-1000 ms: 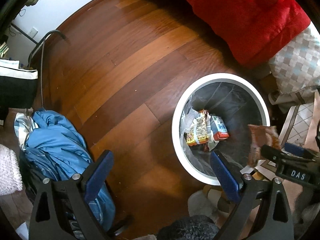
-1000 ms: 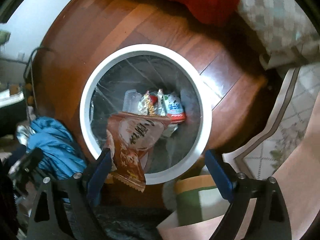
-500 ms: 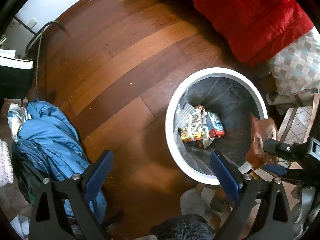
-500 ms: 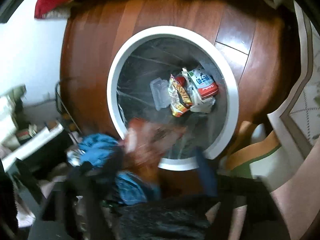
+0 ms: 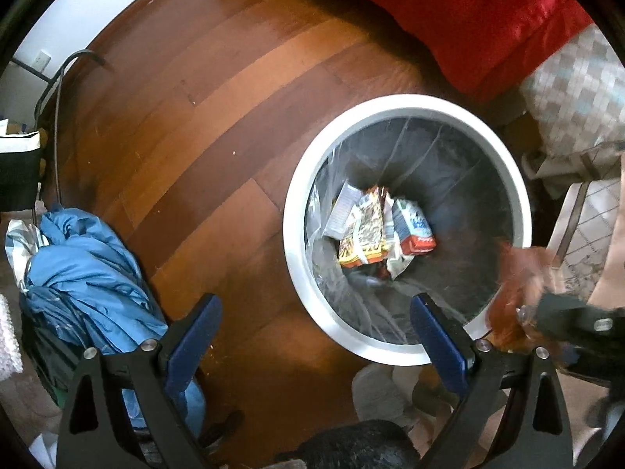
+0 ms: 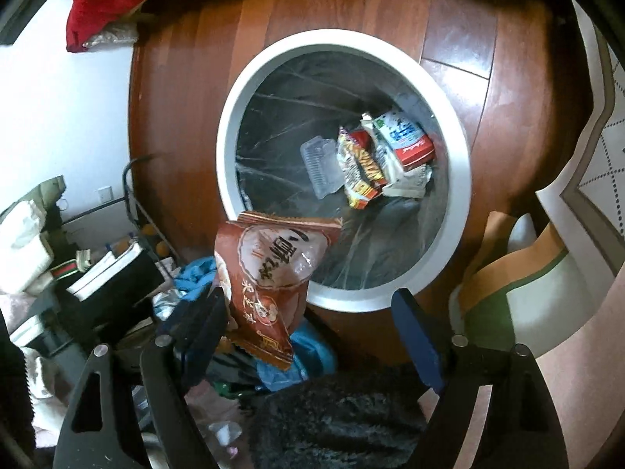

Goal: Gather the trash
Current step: 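Lower the brown packet into the bin and open the right tool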

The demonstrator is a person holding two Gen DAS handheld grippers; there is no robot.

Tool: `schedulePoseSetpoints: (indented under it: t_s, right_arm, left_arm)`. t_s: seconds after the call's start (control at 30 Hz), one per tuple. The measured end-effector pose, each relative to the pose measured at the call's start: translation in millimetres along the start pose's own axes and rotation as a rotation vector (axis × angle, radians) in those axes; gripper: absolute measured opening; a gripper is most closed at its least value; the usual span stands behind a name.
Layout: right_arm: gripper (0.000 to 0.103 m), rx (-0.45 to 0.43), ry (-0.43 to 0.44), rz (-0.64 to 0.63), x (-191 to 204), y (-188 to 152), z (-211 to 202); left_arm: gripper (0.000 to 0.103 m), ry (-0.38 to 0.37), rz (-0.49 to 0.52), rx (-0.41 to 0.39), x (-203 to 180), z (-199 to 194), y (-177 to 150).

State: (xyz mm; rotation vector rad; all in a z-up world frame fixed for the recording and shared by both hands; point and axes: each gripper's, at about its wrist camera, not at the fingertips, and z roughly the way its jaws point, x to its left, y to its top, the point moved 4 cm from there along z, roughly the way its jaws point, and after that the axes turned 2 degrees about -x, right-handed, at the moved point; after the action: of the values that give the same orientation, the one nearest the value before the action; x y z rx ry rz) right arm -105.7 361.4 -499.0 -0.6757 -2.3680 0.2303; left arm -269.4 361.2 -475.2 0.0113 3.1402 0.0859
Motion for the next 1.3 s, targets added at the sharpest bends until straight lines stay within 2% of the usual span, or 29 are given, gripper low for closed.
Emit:
schedulePoseSetpoints:
  t_s: [0.07,0.2,0.27,0.33,0.37,0.4,0.57,0.83,0.93,0.97,1.0,1.13,1.3]
  right_arm:
    - [0.086,-0.013,0.025,0.007,1,1,-7]
    - [0.086,-0.038,-0.073,-0.041,-2,3,-14]
    - [0.084,-0.029,-0.112,-0.050,-5,3,-13]
    - [0.066,-0.026,-0.145,-0.065,-6,2,-11]
    - [0.045,-0.031,-0.163,-0.079,-5,2,-11]
    - [0.033,-0.035,-0.162,-0.086,-5,2,-11]
    - [0.034,-0.042,-0.123,-0.097,5,0,-10]
    - [0.037,-0.022,-0.028,-0.047,14,-2,-7]
    - [0.052,-0.013,0.027,-0.016,16,-2,-11]
    - [0.065,-0.011,0.049,-0.010,17,-1,-13]
    - [0.073,-0.010,0.068,-0.006,18,0,-15]
    - [0.076,-0.029,0.010,-0.026,18,2,-22]
    - [0.077,-0.018,0.027,0.011,15,3,-19]
  left_arm:
    - [0.098,-0.013,-0.020,-0.001,2,-1,-1]
    - [0.098,-0.075,-0.060,-0.032,3,-16,-2]
    - [0.098,-0.078,-0.061,-0.046,3,-22,0]
    - [0.098,-0.079,-0.061,-0.056,4,-25,2]
    - [0.098,-0.084,-0.064,-0.056,3,-25,2]
    - [0.098,-0.095,-0.069,-0.060,3,-27,2]
    - [0.098,-0.127,-0.048,-0.058,-6,-28,2]
    - [0.098,-0.081,-0.030,-0.002,-6,-2,0]
    - [0.098,-0.054,-0.042,0.022,1,9,-2]
    - [0.098,-0.049,-0.048,0.027,4,11,-3]
    - [0.098,-0.048,-0.056,0.032,7,14,-3]
    - [0.098,-0.053,-0.076,0.027,14,12,-7]
    - [0.098,-0.129,-0.119,0.012,16,2,-12]
